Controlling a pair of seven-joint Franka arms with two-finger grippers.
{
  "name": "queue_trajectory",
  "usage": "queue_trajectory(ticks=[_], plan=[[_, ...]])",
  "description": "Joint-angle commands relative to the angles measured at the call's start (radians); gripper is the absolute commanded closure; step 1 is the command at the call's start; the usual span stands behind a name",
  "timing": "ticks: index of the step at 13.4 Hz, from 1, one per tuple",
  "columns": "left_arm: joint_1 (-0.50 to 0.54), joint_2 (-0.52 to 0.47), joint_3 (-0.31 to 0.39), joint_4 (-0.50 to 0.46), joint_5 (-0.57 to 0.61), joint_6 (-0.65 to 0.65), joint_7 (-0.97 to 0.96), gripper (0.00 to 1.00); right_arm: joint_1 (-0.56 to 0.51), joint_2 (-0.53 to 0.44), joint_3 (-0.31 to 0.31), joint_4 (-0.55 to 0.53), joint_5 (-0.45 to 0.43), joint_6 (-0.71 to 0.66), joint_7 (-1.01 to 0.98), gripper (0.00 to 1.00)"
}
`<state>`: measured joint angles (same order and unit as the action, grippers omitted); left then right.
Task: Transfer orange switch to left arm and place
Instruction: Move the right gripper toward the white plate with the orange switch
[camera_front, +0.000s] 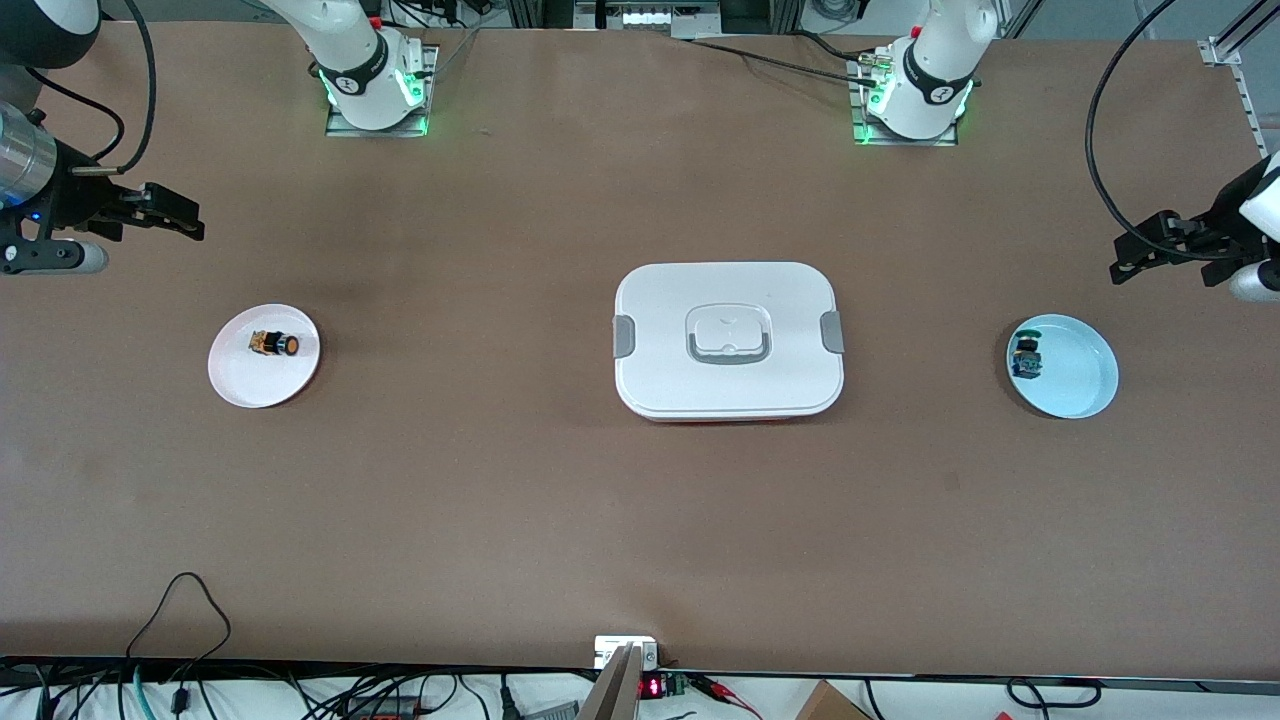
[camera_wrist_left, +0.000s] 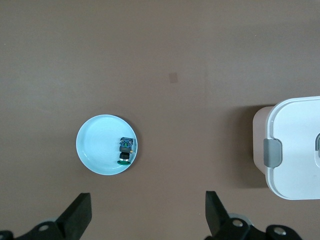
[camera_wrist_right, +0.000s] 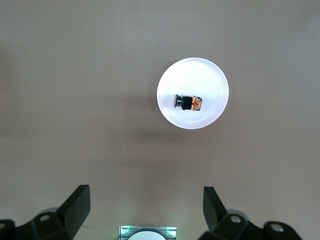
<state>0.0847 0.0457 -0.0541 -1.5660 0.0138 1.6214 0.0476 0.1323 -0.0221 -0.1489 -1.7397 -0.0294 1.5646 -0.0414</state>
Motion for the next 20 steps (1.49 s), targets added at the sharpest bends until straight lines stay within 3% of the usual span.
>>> queue_trajectory(ticks=[1,11,20], plan=[[0.010,0.013,-0.003,0.034,-0.022,-0.028,0.023,0.00,-0.007,0.005,0.002,0.019,0.006,-0.024,0.005,0.00],[0.010,0.014,-0.003,0.034,-0.022,-0.029,0.023,0.00,-0.013,0.047,-0.001,0.014,0.000,0.015,0.005,0.00],[0.010,0.013,-0.003,0.034,-0.022,-0.029,0.023,0.00,-0.043,0.198,-0.003,0.020,0.009,0.021,-0.006,0.00]])
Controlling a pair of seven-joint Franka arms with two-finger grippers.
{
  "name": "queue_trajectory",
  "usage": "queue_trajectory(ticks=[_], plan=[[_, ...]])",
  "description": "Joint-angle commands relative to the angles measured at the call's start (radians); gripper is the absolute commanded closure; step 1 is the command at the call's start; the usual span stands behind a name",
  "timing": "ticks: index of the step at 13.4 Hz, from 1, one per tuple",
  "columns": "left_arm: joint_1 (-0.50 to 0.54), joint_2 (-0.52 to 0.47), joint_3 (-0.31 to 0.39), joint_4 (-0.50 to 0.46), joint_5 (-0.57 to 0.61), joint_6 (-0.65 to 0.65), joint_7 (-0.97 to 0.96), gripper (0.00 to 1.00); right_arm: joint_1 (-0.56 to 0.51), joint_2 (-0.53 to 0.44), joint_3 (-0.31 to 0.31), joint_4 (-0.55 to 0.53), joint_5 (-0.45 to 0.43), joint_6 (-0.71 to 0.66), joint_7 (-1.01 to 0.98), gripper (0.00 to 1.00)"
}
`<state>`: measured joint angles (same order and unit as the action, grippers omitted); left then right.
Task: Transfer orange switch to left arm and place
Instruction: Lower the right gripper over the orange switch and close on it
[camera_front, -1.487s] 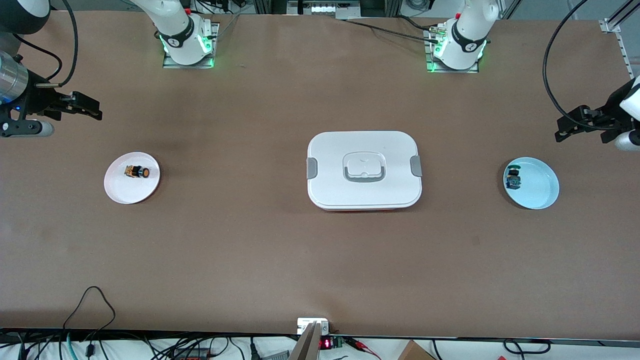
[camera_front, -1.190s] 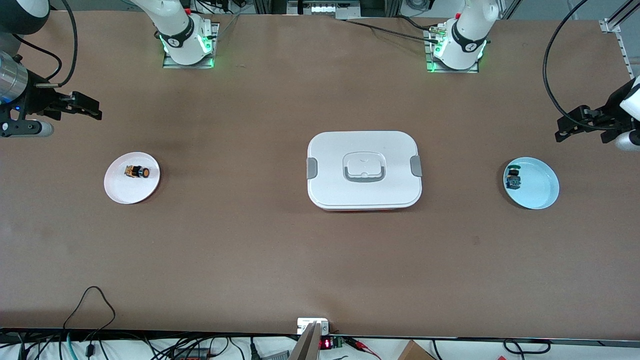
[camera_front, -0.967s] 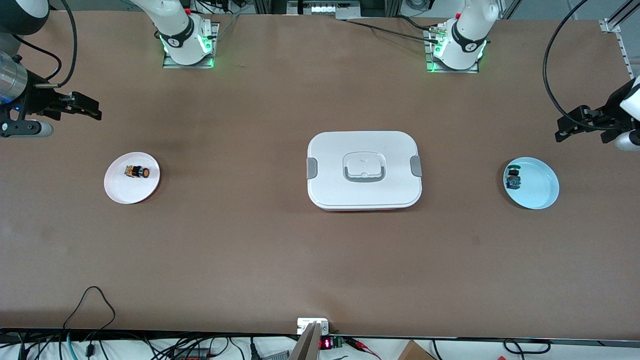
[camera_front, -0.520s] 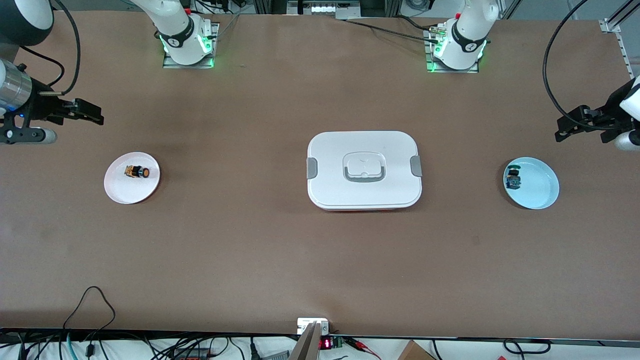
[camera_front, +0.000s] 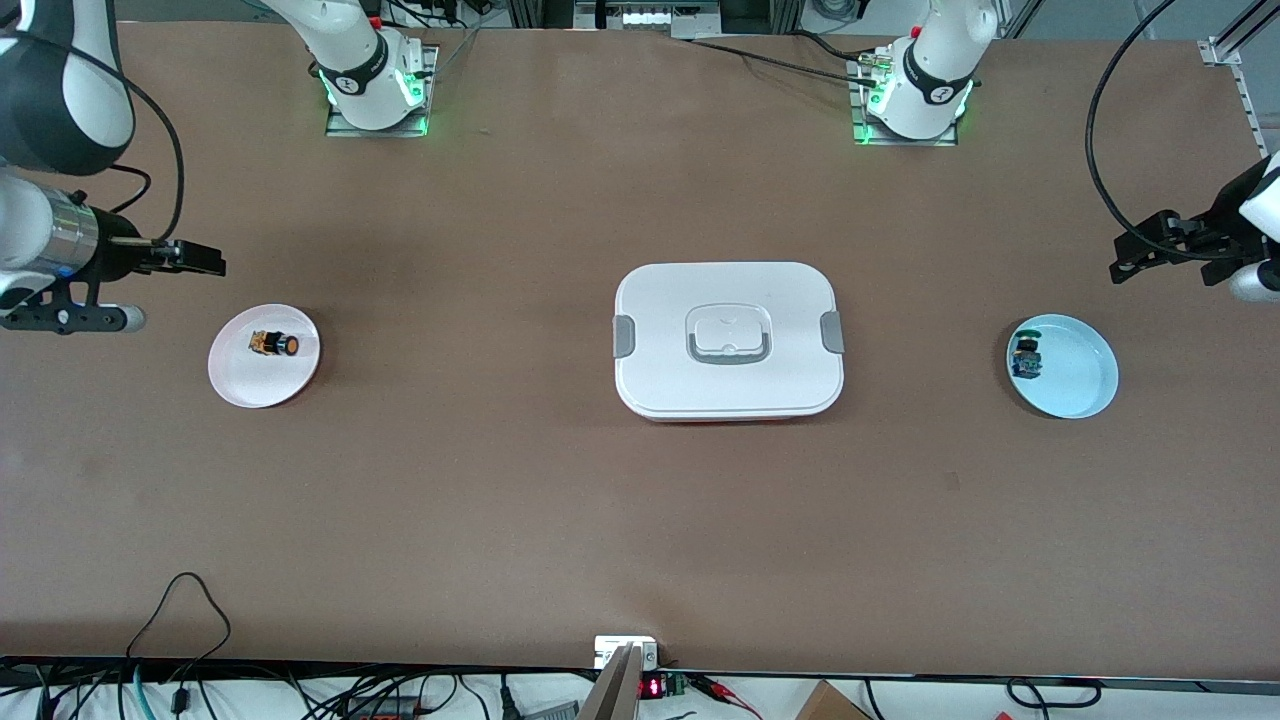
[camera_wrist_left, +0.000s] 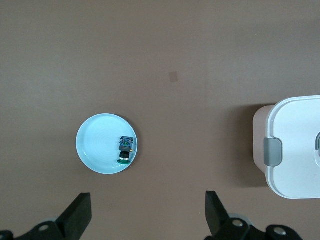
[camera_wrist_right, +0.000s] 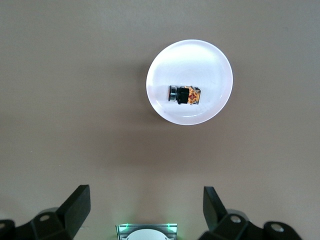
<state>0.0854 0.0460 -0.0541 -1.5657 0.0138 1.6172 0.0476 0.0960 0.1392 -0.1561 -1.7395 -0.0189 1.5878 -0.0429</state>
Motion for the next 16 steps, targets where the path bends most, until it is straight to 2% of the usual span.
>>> queue_trajectory(ticks=[1,6,8,10,13,16], plan=[[0.010,0.014,-0.003,0.033,-0.022,-0.025,0.023,0.00,-0.010,0.058,0.003,0.020,-0.007,0.029,-0.005,0.00],[0.010,0.012,-0.003,0.033,-0.022,-0.025,0.023,0.00,-0.024,0.164,0.003,0.008,-0.009,0.155,-0.002,0.00],[0.010,0.014,-0.003,0.033,-0.022,-0.025,0.023,0.00,-0.021,0.194,0.003,-0.006,-0.039,0.210,0.000,0.00],[0.010,0.014,-0.003,0.033,-0.022,-0.023,0.023,0.00,-0.051,0.194,0.004,-0.095,-0.075,0.338,0.000,0.00],[0.010,0.012,-0.003,0.033,-0.022,-0.025,0.023,0.00,-0.093,0.184,0.004,-0.279,-0.075,0.603,-0.005,0.00],[0.010,0.014,-0.003,0.033,-0.022,-0.025,0.023,0.00,-0.101,0.188,0.006,-0.345,-0.075,0.698,-0.006,0.00]])
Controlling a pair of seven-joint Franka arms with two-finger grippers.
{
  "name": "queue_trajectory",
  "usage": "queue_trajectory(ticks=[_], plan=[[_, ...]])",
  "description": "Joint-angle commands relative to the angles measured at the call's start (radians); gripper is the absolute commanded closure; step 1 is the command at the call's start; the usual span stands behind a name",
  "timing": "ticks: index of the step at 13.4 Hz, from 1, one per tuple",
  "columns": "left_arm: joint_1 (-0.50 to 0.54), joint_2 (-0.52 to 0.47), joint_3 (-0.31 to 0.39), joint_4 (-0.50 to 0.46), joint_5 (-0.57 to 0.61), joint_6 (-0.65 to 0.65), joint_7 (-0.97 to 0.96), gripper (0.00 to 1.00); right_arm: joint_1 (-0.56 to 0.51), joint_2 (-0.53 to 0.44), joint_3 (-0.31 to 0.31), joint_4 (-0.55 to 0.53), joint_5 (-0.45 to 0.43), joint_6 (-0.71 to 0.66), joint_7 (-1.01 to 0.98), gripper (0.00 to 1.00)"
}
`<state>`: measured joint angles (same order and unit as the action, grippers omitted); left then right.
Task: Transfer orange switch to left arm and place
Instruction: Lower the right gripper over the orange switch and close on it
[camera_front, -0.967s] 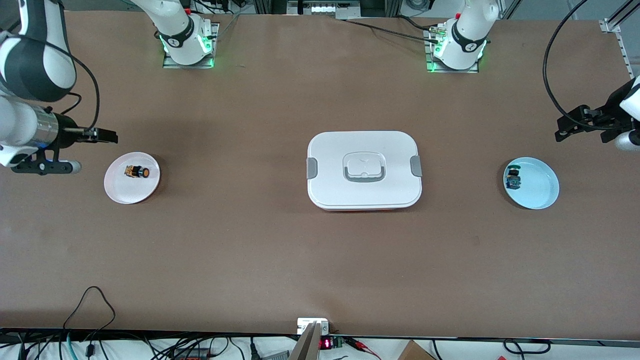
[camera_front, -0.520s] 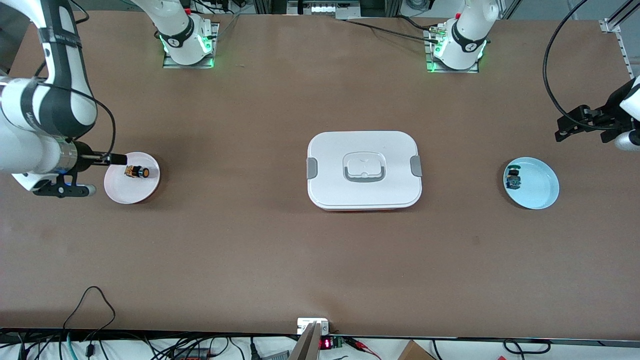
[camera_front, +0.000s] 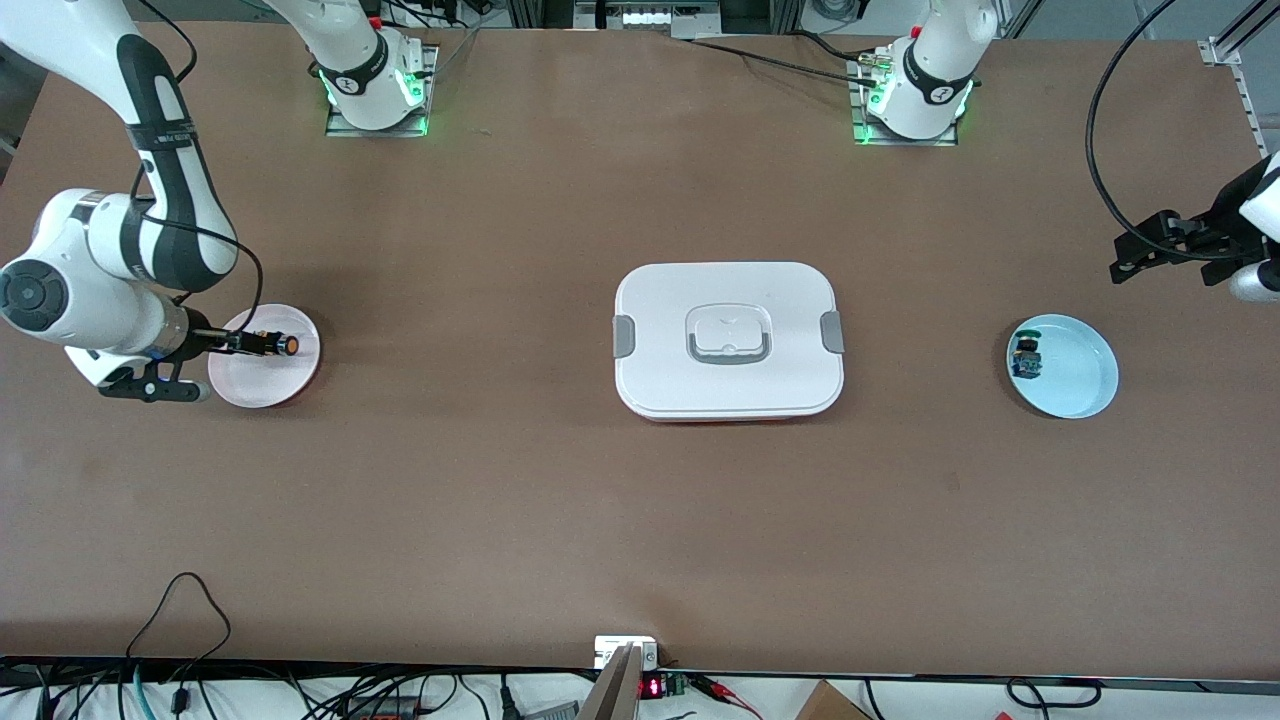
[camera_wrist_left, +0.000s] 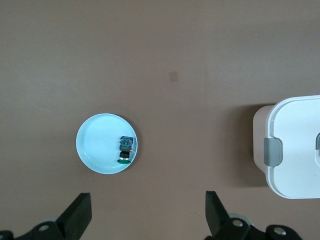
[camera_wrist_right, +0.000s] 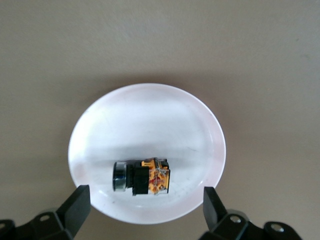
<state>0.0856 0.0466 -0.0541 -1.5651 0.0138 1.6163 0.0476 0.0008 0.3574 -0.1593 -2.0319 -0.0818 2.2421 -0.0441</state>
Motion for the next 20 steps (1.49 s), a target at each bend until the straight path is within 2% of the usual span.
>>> queue_trajectory(ticks=[1,4,12,20], plan=[[0.010,0.013,-0.003,0.033,-0.022,-0.024,0.023,0.00,-0.005,-0.029,0.011,-0.077,-0.012,0.071,0.000,0.00],[0.010,0.013,-0.003,0.033,-0.022,-0.022,0.024,0.00,-0.018,-0.021,0.011,-0.151,-0.007,0.207,0.004,0.01],[0.010,0.013,-0.003,0.033,-0.022,-0.022,0.023,0.00,-0.025,0.031,0.011,-0.153,0.007,0.240,0.004,0.01],[0.010,0.013,-0.003,0.033,-0.022,-0.024,0.023,0.00,-0.025,0.063,0.014,-0.153,0.070,0.246,0.004,0.01]])
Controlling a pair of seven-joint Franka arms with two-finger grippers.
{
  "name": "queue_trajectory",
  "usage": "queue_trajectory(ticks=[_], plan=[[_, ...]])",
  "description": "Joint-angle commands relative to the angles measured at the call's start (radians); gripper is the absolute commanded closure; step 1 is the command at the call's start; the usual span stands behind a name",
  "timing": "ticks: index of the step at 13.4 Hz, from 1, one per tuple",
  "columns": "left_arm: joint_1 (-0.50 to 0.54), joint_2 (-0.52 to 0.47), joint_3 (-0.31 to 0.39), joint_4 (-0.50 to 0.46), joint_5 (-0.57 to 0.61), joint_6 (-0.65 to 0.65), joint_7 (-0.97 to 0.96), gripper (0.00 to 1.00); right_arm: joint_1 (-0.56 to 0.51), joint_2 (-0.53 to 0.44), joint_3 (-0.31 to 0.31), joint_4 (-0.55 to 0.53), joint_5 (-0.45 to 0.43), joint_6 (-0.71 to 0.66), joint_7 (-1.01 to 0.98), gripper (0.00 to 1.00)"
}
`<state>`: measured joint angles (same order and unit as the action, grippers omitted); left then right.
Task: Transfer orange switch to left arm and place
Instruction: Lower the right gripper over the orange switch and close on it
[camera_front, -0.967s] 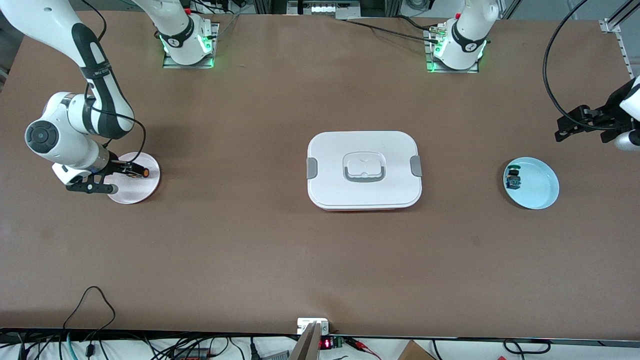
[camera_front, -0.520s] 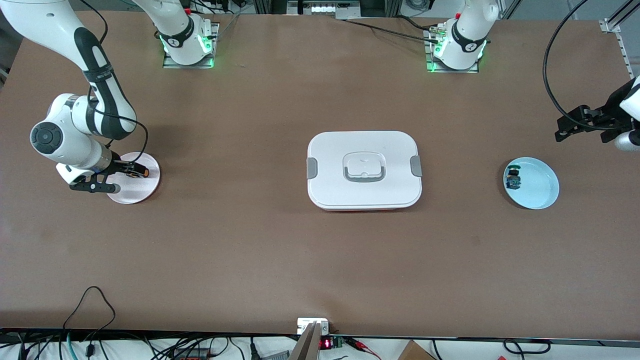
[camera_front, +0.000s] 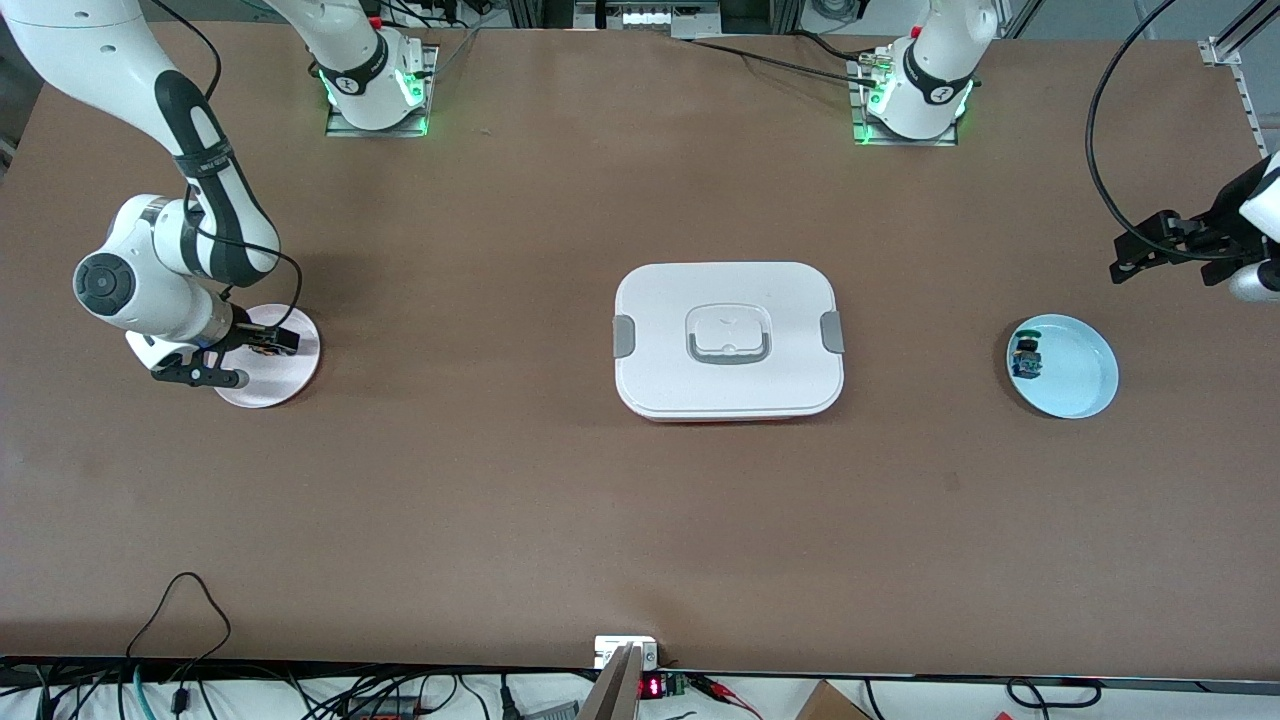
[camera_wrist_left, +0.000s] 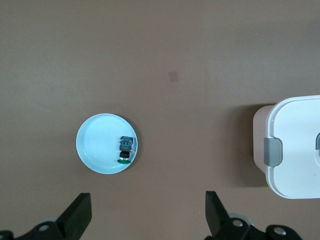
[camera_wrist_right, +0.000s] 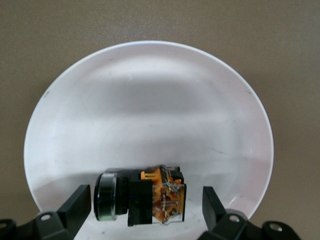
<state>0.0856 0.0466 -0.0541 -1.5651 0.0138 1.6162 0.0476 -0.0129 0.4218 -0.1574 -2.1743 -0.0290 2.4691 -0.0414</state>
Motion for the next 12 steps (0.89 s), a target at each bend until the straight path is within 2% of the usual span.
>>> queue_trajectory(ticks=[1,12], plan=[[0.010,0.013,-0.003,0.033,-0.022,-0.024,0.023,0.00,-0.012,0.008,0.012,-0.010,0.018,0.021,0.001,0.01],[0.010,0.013,-0.003,0.033,-0.022,-0.024,0.023,0.00,-0.009,0.017,0.013,-0.015,0.018,0.031,0.000,0.05]])
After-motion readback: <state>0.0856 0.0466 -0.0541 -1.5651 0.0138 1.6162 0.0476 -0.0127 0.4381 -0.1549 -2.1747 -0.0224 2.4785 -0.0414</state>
